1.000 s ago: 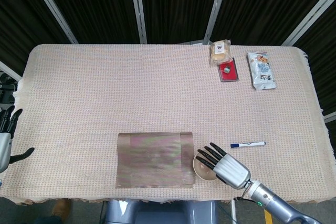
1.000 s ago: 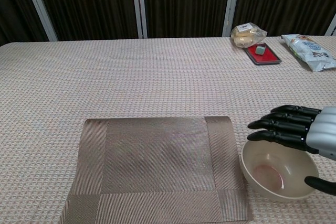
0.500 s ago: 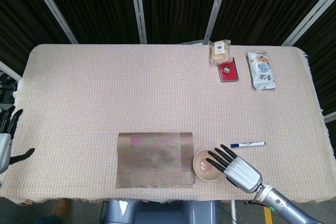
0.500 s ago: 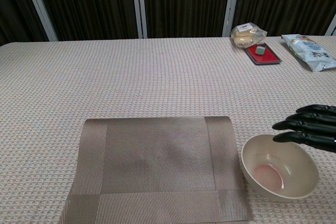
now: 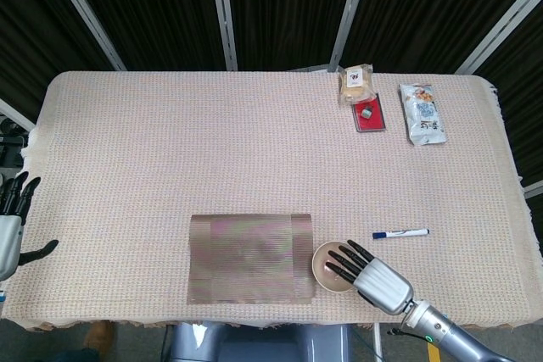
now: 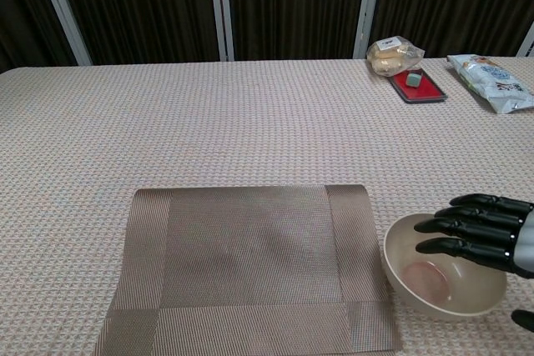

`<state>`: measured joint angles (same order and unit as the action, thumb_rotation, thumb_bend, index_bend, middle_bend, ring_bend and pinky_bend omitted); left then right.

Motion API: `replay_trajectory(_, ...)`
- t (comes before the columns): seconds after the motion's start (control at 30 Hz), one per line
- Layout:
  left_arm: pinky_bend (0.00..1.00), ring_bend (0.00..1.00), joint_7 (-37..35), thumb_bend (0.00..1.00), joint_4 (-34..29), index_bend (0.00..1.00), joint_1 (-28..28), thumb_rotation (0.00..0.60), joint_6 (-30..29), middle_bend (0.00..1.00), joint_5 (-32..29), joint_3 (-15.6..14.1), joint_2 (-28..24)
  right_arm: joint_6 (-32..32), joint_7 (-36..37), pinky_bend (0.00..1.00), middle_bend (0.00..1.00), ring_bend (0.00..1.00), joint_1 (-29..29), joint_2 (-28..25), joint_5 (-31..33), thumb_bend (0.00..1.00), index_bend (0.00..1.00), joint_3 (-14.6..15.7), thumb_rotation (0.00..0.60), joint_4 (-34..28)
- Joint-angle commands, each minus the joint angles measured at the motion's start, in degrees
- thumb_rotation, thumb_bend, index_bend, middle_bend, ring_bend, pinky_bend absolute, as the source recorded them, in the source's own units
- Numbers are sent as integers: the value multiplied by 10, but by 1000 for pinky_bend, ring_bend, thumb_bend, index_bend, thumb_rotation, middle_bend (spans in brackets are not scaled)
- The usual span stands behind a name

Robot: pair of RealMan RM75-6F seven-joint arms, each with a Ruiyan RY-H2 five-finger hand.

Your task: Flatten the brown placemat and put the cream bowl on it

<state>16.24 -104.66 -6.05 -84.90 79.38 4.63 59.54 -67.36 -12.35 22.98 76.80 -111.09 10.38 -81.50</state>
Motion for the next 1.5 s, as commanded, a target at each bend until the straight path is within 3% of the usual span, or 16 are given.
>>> replay_trajectory(0.03, 0, 0, -2, 0, 0, 0, 1, 600, -1, 0, -2, 1, -1, 12, -2, 0, 0, 0, 5, 7, 6, 430, 758, 0, 600, 7)
replay_trajectory(0.13, 0, 0, -5, 0, 1, 0, 1, 600, -2, 0, -3, 1, -3, 1, 5, 0, 0, 0, 6, 13, 1, 452, 875, 0, 600, 14)
replay_trajectory(0.3, 0, 0, -9, 0, 1, 0, 1, 600, -1, 0, -4, 2, -5, -15, 14, 0, 0, 0, 8, 16, -2, 451, 666, -1, 600, 18)
replay_trajectory(0.6, 0, 0, -10, 0, -1, 0, 1, 600, -2, 0, -1, 1, -6, -57, 25, 0, 0, 0, 8, 3, 5, 447, 665, -22, 600, 0)
replay_trajectory(0.83, 0, 0, -11, 0, -2, 0, 1, 600, -3, 0, -1, 1, -7, -99, 71, 0, 0, 0, 19, -44, 71, 447, 707, -96, 600, -31)
replay_trajectory(1.1, 0, 0, -9, 0, -4, 0, 1, 600, -3, 0, -3, 2, -6, -57, 86, 0, 0, 0, 45, -40, 191, 445, 698, -175, 600, 17)
replay_trajectory(1.5, 0, 0, -5, 0, 1, 0, -2, 600, 4, 0, -11, 2, -2, 10, 54, 0, 0, 0, 74, 34, 283, 444, 706, -204, 600, 129)
